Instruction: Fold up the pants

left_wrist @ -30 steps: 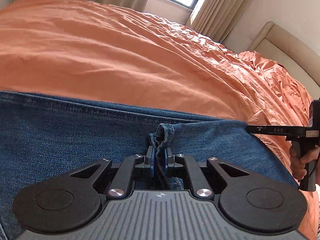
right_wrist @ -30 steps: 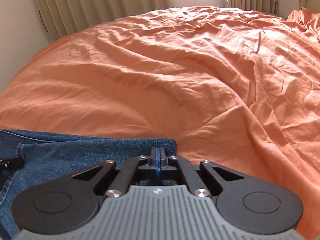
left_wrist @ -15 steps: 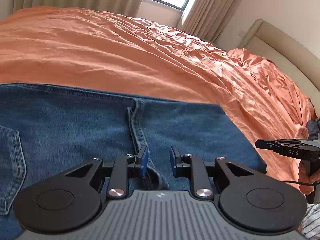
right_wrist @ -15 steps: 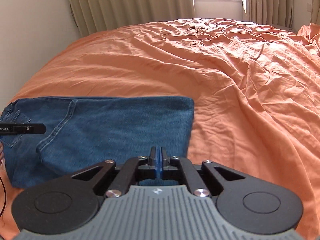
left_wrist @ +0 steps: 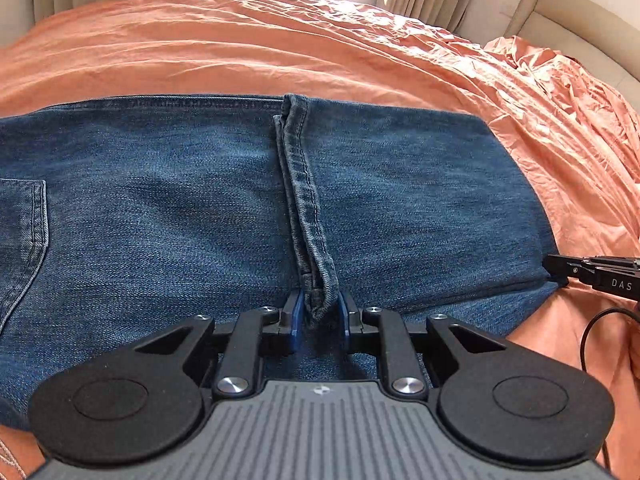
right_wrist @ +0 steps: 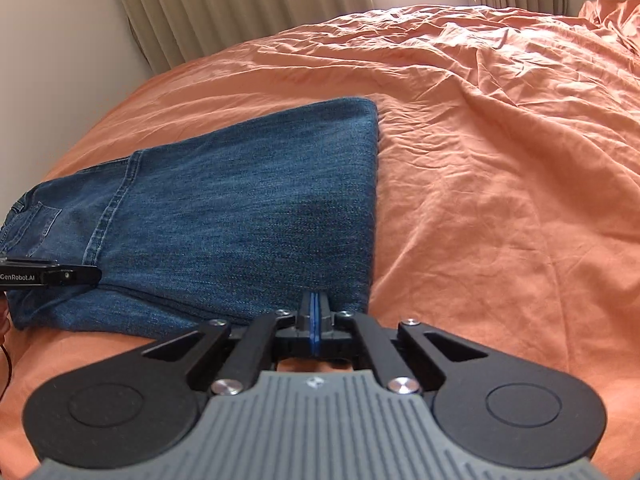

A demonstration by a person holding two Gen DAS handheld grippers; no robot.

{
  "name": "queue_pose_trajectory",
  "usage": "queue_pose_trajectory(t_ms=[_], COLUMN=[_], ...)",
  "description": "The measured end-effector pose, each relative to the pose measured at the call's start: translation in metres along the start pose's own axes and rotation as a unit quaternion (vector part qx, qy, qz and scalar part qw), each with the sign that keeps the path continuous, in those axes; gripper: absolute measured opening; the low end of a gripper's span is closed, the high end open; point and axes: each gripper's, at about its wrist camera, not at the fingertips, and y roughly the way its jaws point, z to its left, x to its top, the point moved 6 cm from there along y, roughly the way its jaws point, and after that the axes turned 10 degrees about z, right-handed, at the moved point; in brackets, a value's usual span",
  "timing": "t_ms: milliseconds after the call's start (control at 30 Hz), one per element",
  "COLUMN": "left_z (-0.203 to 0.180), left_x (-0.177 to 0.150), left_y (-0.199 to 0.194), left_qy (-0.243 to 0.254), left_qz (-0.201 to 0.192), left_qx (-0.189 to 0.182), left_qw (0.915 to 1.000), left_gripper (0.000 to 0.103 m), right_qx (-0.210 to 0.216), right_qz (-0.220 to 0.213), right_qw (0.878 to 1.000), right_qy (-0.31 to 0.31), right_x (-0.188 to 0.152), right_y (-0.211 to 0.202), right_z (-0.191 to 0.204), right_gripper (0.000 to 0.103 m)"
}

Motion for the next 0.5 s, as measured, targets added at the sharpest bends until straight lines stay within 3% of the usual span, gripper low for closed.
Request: queue_pose_trajectory(t_ms=[167,267,367,500], left_z=[-0.001,-0.004,-0.004,0.003], left_x=[0.002,0.006,0.004,-0.002], left_y=[-0.003,-0.016,-0.034,-0.063], left_qy=[-0.006,-0.011,-0.009,-0.01], left_qz=[0.005,-0.002,-0.009,-0.018], left_qx=[0.011,0.019,0.035,0.048], left_qw=[0.9999,0.9998,0.9993,0.9986], left_gripper=[0.024,0.031,0.031,0.031], right_qx=[-0.026,-0.044,-0.057,-0.044], right_qz=[-0.005,-0.014,-0.025,-0.037], right_qw=[0.999,0.997,0.994,0.991], right_qy=[-0.029,-0.063,-0.086,-0.118], right_x=[0.0,0.001,0.009,0.024], right_y=[-0.002,-0.01,-0.028,-0.052], right_z=[0.009,0.016,0.027,0.052], right_gripper=[0.0,0.0,0.001,0.001])
